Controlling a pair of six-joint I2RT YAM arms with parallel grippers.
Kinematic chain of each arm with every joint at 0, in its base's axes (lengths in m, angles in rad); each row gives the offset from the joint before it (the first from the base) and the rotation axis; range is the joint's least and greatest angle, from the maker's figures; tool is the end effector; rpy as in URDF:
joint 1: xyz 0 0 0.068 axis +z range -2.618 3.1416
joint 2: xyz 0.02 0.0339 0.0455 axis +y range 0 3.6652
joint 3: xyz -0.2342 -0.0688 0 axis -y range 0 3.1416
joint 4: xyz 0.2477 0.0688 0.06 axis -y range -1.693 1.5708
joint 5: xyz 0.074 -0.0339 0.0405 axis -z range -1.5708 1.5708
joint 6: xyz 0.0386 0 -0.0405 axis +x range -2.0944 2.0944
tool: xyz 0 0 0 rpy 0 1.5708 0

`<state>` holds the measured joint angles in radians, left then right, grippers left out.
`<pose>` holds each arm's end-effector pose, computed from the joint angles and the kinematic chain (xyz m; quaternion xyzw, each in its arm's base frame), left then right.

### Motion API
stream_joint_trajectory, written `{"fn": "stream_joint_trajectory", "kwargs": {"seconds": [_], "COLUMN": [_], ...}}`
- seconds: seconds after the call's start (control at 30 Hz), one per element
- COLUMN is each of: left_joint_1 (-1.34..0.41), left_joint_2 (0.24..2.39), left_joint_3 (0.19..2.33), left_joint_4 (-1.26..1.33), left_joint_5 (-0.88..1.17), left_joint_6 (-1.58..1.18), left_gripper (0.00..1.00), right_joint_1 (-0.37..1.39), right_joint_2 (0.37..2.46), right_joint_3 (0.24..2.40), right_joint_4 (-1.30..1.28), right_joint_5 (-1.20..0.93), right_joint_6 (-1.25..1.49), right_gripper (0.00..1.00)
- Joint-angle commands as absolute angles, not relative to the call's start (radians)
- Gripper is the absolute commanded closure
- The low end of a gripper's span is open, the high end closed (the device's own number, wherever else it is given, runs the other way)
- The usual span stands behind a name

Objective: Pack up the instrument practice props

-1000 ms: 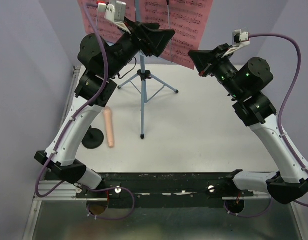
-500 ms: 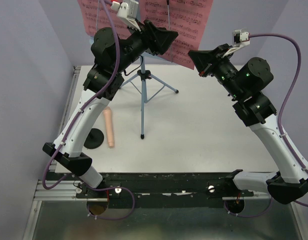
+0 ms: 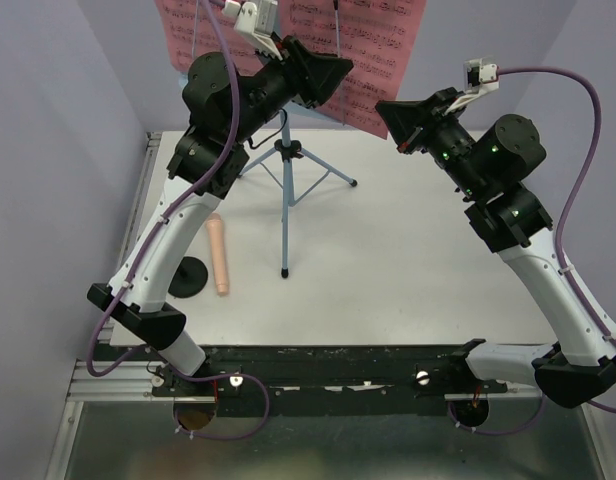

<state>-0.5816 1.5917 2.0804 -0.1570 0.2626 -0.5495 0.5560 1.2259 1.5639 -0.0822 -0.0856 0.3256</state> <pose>0.2624 -0.1845 0.5532 0.1158 0.5739 -0.4967 0.6407 0.2220 0.1418 0.5011 -0.1038 0.6026 0.3611 0.7040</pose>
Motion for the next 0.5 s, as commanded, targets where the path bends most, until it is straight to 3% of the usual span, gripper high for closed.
{"fn": "stream_joint_trajectory", "kwargs": {"seconds": [0.0,0.47], "left_joint_1": [-0.575,-0.577], "left_joint_2": [1.609,1.598], "left_joint_3": [2.117,2.091], "left_joint_4": [-0.143,-0.117], "left_joint_5": [0.284,0.298], "left_joint_6": [-0.551,-0.541], "left_gripper": [0.54,0.87], "right_joint_1": [0.552,0.551], "right_joint_2": [1.232,1.229], "right_joint_3": [1.560,1.555], "right_joint_4": [-0.066,-0.067], "right_joint_5": [-0.114,-0.106], "right_joint_6": [0.341,0.339], "right_gripper": [0.99,0.99]}}
